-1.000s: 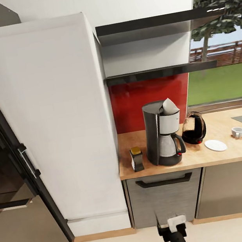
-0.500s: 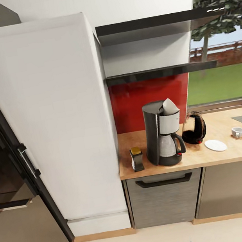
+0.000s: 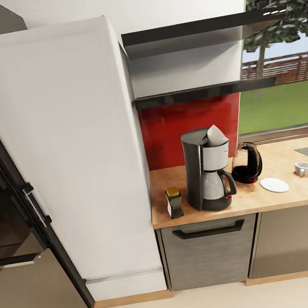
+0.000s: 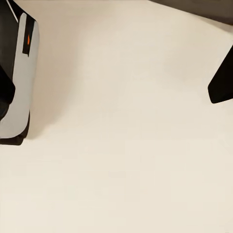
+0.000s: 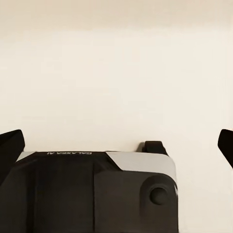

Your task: Set up a coffee station on the kitchen countertop: keep the coffee maker on the countertop, move the bottle of coffee from the kitchen shelf to the counter next to the coffee maker, place a paper coffee filter on top of the coffee maker, put the saucer next to the coffee maker with the coffee cup on the saucer, and place the electric kettle next to the coffee maker.

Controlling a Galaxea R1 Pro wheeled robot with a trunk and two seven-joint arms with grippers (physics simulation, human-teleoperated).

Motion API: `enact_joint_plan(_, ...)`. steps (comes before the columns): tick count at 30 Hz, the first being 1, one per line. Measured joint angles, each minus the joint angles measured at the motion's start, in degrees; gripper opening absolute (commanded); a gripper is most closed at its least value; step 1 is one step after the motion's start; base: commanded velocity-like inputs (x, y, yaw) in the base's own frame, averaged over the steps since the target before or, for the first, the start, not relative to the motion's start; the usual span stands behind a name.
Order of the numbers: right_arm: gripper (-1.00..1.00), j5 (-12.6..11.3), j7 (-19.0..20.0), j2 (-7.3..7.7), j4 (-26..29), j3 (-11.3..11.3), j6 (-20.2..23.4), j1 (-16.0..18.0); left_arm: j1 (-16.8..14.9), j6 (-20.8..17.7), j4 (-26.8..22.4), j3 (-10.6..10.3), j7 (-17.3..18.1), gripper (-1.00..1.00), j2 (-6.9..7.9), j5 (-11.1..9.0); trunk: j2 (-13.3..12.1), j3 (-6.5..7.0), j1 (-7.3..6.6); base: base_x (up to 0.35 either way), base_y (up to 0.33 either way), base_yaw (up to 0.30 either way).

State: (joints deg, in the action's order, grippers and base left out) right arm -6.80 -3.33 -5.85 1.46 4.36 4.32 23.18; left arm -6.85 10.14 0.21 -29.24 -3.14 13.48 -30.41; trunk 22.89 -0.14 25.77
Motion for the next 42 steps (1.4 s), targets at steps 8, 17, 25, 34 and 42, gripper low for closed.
enact_joint_plan(8, 1.0, 0.0, 0.0, 0.06, 0.0, 0.0, 0.0, -0.2, 0.0, 0.0, 0.0, -0.1, -0.1, 1.0, -0.19, 0.2, 0.0, 0.0, 0.0, 0.0, 0.0, 0.0)
enact_joint_plan(17, 1.0, 0.0, 0.0, 0.02, 0.0, 0.0, 0.0, -0.3, 0.0, 0.0, -0.1, 0.0, -0.1, 1.0, -0.26, 0.3, 0.0, 0.0, 0.0, 0.0, -0.006, 0.0)
enact_joint_plan(25, 1.0, -0.1, 0.0, -0.03, 0.0, -0.1, 0.0, -0.3, 0.0, 0.0, -0.1, 0.0, -0.1, 1.0, -1.34, 0.3, 0.0, 0.0, -0.01, 0.031, -0.226, 0.0)
enact_joint_plan(34, 1.0, -0.1, 0.0, 0.06, 0.0, -0.1, 0.0, -0.3, 0.0, 0.0, -0.1, 0.2, -0.9, 1.0, -1.33, -0.1, 0.0, 0.0, 0.0, 0.074, -0.273, -0.166)
enact_joint_plan(42, 1.0, -0.1, 0.0, 0.03, 0.0, -0.1, 0.0, -0.3, 0.0, 0.1, -0.1, 0.1, -2.1, 1.0, -1.5, 0.0, 0.0, 0.0, -0.01, 0.103, -0.273, -0.297)
